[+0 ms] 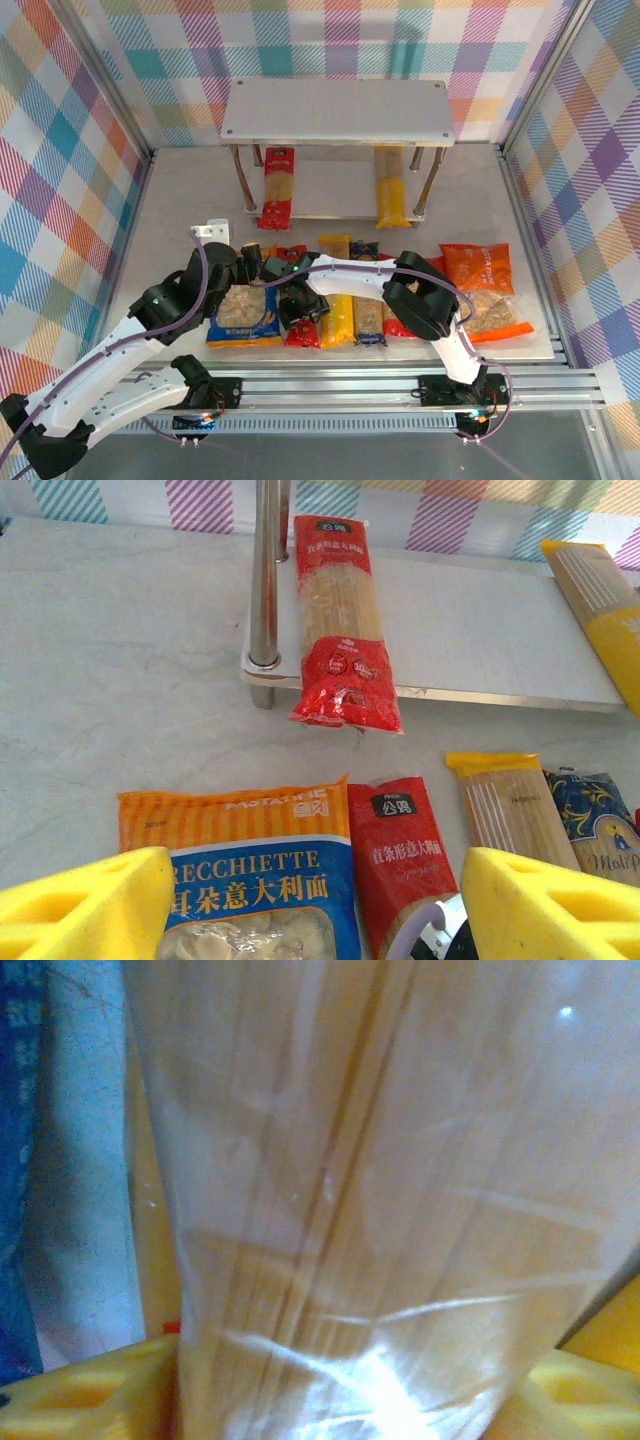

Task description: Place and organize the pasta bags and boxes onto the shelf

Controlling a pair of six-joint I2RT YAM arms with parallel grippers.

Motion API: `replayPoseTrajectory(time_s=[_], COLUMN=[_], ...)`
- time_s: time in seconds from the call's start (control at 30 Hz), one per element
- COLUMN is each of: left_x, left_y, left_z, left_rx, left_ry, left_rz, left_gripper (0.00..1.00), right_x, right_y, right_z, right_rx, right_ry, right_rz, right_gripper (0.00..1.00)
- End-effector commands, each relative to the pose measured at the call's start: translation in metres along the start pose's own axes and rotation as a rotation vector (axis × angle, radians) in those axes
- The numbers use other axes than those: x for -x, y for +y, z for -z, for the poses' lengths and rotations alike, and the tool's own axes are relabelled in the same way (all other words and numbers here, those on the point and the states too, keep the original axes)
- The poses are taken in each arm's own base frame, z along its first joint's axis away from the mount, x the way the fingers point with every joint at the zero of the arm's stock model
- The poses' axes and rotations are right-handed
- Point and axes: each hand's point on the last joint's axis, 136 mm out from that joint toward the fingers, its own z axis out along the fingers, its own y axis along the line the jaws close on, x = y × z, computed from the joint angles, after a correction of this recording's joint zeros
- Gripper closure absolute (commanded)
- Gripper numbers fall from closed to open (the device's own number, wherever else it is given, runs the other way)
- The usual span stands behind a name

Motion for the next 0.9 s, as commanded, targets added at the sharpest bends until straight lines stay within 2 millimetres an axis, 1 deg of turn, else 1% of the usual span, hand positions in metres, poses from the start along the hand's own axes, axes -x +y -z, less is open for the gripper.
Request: replayPoseTrajectory(time_s=[0.0, 0.13, 0.23, 0.3, 0.4, 0.5, 0.67, 0.87], left_x=[-0.002, -0.003, -0.005, -0.006, -0.01, -0.012, -0.018, -0.022], left_y=[0.004, 0.002, 0.001, 0.0, -0.001, -0.002, -0.006, -0.01], left_z=[-0.002, -0.004, -0.006, -0.009, -0.011, -0.014, -0.021, -0.027], left_rx=[0.024, 0.021, 0.023, 0.025, 0.027, 0.027, 0.027, 0.025], left_ry=[-0.003, 0.006, 0.013, 0.019, 0.03, 0.039, 0.057, 0.073], left_rz=[-0.018, -0.021, -0.024, -0.028, -0.034, -0.037, -0.045, -0.054], left_gripper=[0.24, 0.25, 0.26, 0.26, 0.26, 0.26, 0.27, 0.27], right_x=[-0.028, -0.025, -0.021, -0.018, -0.013, -0.009, -0.008, -0.014], right_y=[0.015, 0.014, 0.012, 0.01, 0.007, 0.005, 0.001, -0.014], right_z=[-0.031, -0.015, -0.001, 0.009, 0.027, 0.042, 0.065, 0.098], right_rx=[0.059, 0.067, 0.069, 0.073, 0.081, 0.093, 0.104, 0.105], right_ry=[0.115, 0.075, 0.037, 0.009, -0.036, -0.068, -0.11, -0.172], right_rz=[0.004, 0.005, 0.005, 0.008, 0.008, 0.008, 0.015, 0.005], right_gripper=[0.42, 0.59, 0.66, 0.78, 0.99, 1.0, 1.0, 1.0])
